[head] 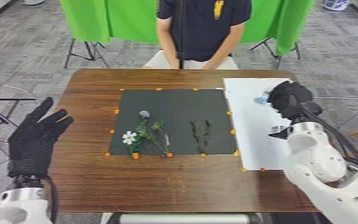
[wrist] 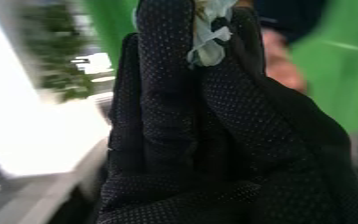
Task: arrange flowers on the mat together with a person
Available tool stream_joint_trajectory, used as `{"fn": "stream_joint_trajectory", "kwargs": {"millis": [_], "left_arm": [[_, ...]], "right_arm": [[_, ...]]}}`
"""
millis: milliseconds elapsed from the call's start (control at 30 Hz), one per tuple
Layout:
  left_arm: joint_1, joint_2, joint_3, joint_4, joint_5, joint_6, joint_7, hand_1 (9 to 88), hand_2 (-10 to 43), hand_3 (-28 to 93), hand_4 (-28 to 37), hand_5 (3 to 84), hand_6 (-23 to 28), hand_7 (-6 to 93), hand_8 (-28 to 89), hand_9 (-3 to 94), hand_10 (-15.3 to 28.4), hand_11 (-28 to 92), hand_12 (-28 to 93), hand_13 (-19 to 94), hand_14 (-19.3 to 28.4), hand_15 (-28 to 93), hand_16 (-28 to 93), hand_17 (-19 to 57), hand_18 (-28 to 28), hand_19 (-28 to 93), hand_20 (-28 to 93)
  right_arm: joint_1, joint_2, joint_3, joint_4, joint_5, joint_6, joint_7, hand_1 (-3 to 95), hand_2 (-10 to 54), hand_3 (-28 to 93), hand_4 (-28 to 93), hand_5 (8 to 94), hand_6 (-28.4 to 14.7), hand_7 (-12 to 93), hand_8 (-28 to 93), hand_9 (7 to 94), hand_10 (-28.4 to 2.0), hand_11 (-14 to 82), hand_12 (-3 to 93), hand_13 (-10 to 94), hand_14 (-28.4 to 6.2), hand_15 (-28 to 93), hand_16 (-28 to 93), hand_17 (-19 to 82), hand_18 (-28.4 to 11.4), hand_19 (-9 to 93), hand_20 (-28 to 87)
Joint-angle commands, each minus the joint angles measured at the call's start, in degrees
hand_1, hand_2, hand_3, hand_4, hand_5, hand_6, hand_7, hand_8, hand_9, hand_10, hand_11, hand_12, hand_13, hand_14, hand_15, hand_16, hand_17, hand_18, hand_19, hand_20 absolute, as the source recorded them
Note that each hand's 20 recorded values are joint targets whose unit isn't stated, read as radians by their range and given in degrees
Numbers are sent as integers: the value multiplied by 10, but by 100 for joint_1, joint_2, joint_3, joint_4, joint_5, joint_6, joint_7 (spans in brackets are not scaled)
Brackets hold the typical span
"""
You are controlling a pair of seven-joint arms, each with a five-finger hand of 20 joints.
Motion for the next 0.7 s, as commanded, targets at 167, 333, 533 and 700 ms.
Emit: {"fn": "stream_joint_trajectory", "kwargs": {"millis": [167, 333, 533, 700], "left_arm": [[149, 20, -35, -36, -109, 89, 128, 210, 51, 763, -283, 398, 64, 117, -88, 408, 192, 235, 114, 306, 278, 510, -75, -73, 253, 508, 229], [110, -22, -50, -16, -75, 52, 104, 209, 50, 765, -283, 398, 64, 118, -88, 407, 191, 235, 115, 306, 278, 511, -75, -73, 252, 508, 229], [71, -91, -73, 8, 12, -20, -21, 210, 50, 764, -283, 398, 64, 118, -88, 408, 190, 235, 114, 306, 277, 511, -75, -73, 253, 508, 229], [-4, -119, -68, 40, 73, -94, -132, 210, 50, 765, -283, 399, 65, 117, -87, 408, 190, 235, 115, 305, 277, 510, -75, -73, 252, 508, 229]], "right_arm": [[2493, -1325, -2631, 15, -78, -393, -1046, 683, -95, 660, -283, 847, 43, 252, 53, 856, -57, 70, 311, 846, 14, 259, 380, 364, 63, 932, -233], [2820, -1851, -3245, 537, -354, -736, -1208, 677, -95, 662, -283, 844, 44, 249, 53, 857, -59, 72, 312, 844, 11, 267, 381, 362, 59, 932, -222], [3034, -2145, -3850, 930, -670, -878, -1182, 664, -95, 671, -283, 839, 47, 255, 48, 856, -62, 76, 317, 829, 6, 301, 369, 338, 6, 919, -149], [3199, -2316, -4160, 1152, -800, -1036, -1066, 645, -95, 685, -283, 832, 53, 261, 39, 856, -62, 78, 318, 809, 3, 347, 351, 325, -41, 837, -16]]}}
